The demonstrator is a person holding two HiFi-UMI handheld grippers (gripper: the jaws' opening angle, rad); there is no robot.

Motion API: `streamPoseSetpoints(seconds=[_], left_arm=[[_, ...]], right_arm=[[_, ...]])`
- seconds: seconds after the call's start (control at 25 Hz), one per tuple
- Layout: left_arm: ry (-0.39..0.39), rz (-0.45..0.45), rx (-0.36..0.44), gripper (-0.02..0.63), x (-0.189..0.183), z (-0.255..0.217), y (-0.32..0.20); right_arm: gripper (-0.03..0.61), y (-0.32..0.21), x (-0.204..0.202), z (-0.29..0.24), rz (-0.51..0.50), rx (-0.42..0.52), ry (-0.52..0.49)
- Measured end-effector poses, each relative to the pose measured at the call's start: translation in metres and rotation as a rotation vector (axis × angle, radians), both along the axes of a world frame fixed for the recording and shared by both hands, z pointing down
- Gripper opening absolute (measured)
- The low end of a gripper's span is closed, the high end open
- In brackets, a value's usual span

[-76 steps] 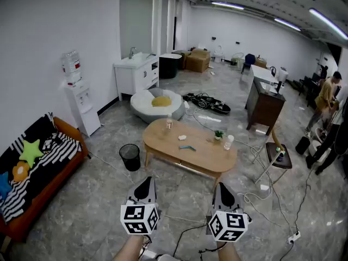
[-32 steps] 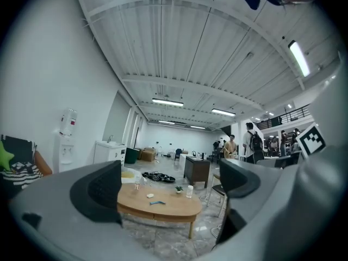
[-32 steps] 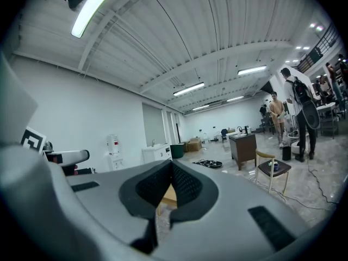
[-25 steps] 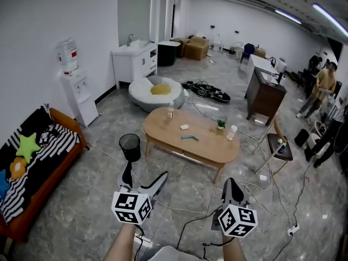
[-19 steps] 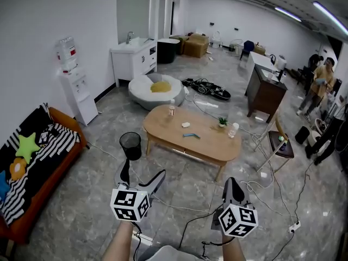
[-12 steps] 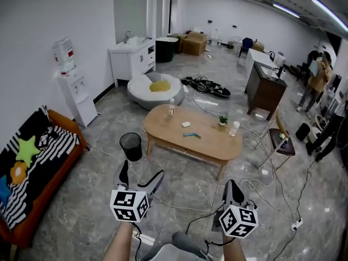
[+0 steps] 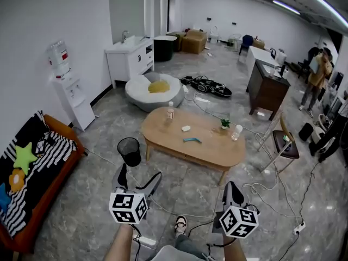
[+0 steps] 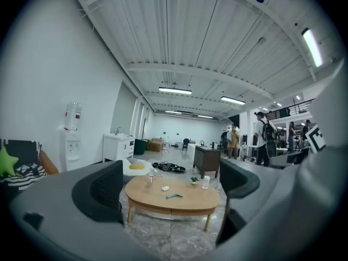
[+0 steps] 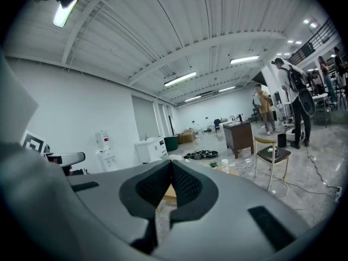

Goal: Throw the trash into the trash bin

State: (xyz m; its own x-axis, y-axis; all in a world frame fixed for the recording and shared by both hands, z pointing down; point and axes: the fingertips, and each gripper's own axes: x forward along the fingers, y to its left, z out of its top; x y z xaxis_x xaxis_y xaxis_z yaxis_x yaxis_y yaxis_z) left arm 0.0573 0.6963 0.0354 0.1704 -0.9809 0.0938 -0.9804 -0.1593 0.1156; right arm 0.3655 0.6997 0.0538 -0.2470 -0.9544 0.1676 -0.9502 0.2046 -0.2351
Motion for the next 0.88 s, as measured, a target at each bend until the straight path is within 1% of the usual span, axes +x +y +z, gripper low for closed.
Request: streamPoseSetpoints(seconds=[0.2,0.36,0.6,0.76,0.88], left_arm=[[0.032,-0.033,-0.002,0.54,-0.008,0.003,-0.071],[0.052,-0.035,-0.005,0.54,-0.003,0.001,-0.139],[0.059,-0.026,-0.009,0.54,0.01,0.003,-0.237],[0.046,-0.036,-0.019,0.54,0.012,0.004,-0.281],[0.012,-0.035,-0.037,0.54,0.013,0.006,-0.305]], right_arm=[[0.002,-0.074,-0.001,-0.001,-0.011,-0.005,0.014],[0.002,-0.143,0.002,-0.009,-0.023,-0.005,0.03],[0.002,-0.242,0.005,-0.014,-0.039,0.001,0.032],[0.002,-0.293,0.006,-0.011,-0.051,0.005,-0.006],[0.002,-0.325,0.008,-0.001,-0.043,-0.006,-0.062]])
